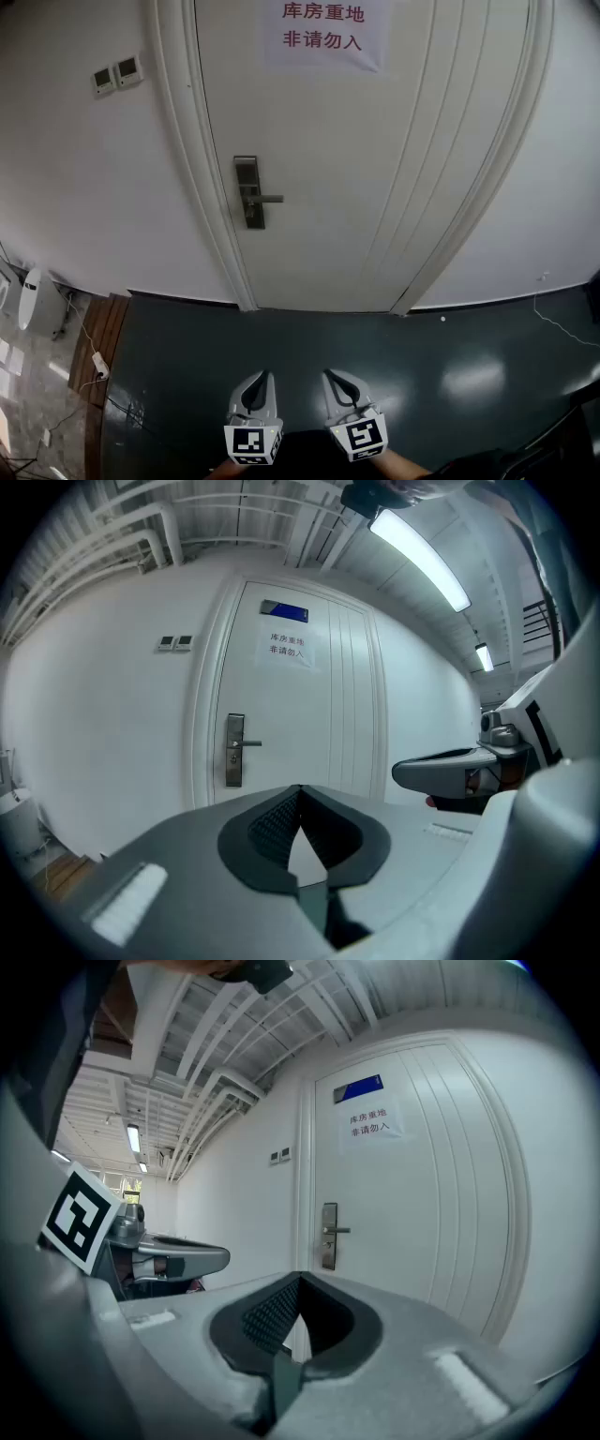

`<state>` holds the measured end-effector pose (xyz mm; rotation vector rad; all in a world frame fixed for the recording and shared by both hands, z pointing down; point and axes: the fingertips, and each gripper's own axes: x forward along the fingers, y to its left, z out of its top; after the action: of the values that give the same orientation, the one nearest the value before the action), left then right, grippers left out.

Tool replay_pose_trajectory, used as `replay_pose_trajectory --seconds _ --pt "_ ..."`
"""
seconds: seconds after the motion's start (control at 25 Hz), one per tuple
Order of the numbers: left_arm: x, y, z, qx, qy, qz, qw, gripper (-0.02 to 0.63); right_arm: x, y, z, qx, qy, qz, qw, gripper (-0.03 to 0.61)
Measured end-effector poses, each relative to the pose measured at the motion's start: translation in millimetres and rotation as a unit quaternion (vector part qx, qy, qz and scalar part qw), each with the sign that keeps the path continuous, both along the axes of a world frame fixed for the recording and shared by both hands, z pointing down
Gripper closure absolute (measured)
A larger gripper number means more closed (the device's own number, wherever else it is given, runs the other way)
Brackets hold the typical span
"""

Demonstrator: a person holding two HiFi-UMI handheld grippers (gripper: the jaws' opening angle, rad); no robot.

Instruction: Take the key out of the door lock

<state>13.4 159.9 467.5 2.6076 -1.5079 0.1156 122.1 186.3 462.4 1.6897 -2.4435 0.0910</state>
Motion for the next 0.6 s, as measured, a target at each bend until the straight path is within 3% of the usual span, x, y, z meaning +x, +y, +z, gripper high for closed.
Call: replay_pose_trajectory --seconds 0.24,0.6 --pt "9 -21 -12 0.02 0.005 -0.001 0.9998 0.595 -5 -20 -7 0.004 -0.001 0.004 1.0 0.589" --pt "1 -21 -8 0.012 0.012 0.0 0.9999 0.595 -12 -22 1 -0.019 -0.028 0.008 0.999 0.588"
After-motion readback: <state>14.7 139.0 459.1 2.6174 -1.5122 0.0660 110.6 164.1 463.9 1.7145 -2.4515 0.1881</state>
